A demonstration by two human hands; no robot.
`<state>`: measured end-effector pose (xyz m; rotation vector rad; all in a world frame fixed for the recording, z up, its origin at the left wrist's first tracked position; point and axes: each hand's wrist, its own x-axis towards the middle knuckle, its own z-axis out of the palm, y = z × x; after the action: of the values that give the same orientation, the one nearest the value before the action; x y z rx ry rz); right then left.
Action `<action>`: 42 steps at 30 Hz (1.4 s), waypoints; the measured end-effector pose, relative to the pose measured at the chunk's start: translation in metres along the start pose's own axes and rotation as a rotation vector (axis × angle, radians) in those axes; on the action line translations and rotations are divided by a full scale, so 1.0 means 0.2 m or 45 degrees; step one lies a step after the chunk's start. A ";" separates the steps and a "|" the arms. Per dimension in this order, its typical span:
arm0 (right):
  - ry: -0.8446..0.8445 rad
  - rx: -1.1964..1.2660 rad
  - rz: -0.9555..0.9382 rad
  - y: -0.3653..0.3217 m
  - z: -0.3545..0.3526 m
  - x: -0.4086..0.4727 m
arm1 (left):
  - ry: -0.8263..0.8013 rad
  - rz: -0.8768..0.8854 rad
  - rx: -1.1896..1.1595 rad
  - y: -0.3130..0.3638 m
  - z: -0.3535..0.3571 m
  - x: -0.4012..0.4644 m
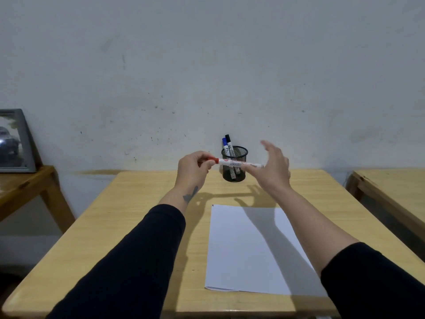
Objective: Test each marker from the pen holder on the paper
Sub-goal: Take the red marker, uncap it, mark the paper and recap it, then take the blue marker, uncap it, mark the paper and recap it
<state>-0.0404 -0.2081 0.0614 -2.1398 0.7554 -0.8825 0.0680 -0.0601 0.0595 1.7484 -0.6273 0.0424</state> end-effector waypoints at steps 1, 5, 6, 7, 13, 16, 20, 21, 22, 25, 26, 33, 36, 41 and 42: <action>-0.028 -0.221 -0.201 -0.01 0.00 0.00 | -0.020 0.018 0.030 0.01 0.02 0.01; -0.083 -0.339 -0.462 -0.04 0.07 0.02 | -0.072 0.093 0.032 0.04 0.10 0.03; -0.072 -0.269 -0.435 -0.04 0.08 0.04 | -0.061 0.108 0.010 0.03 0.12 0.05; -0.064 -0.195 -0.399 -0.04 0.08 0.06 | -0.045 0.112 -0.010 0.02 0.13 0.07; 0.142 0.247 -0.264 -0.14 0.11 0.40 | -0.041 -0.033 0.095 -0.15 0.24 0.21; 0.152 0.291 -0.205 -0.15 0.15 0.58 | -0.084 -0.097 0.169 -0.25 0.32 0.29; 0.064 0.120 -0.099 -0.07 0.28 0.72 | -0.101 -0.120 0.132 -0.30 0.44 0.38; 0.028 0.058 -0.065 -0.03 0.32 0.73 | -0.110 -0.110 0.105 -0.30 0.46 0.39; -0.009 -0.007 -0.033 0.00 0.36 0.74 | -0.118 -0.097 0.072 -0.31 0.48 0.40; -0.075 -0.183 0.039 0.07 0.46 0.76 | -0.109 -0.052 -0.005 -0.36 0.53 0.41; -0.079 -0.236 0.052 0.08 0.48 0.76 | -0.102 -0.051 -0.032 -0.37 0.54 0.42; 0.007 -0.324 -0.016 0.05 0.50 0.76 | -0.058 -0.027 -0.077 -0.41 0.57 0.41; -0.115 -0.330 -0.024 0.02 0.53 0.75 | -0.056 -0.029 -0.051 -0.42 0.57 0.41; -0.279 -0.479 -0.035 0.00 0.57 0.72 | -0.075 -0.079 -0.105 -0.41 0.57 0.41; -0.283 -0.480 -0.020 0.00 0.58 0.72 | -0.077 -0.077 -0.100 -0.41 0.57 0.41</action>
<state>0.1336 -0.2677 0.0515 -2.5239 0.8417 -0.5259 0.1392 -0.1851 -0.0181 1.6965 -0.6120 -0.0763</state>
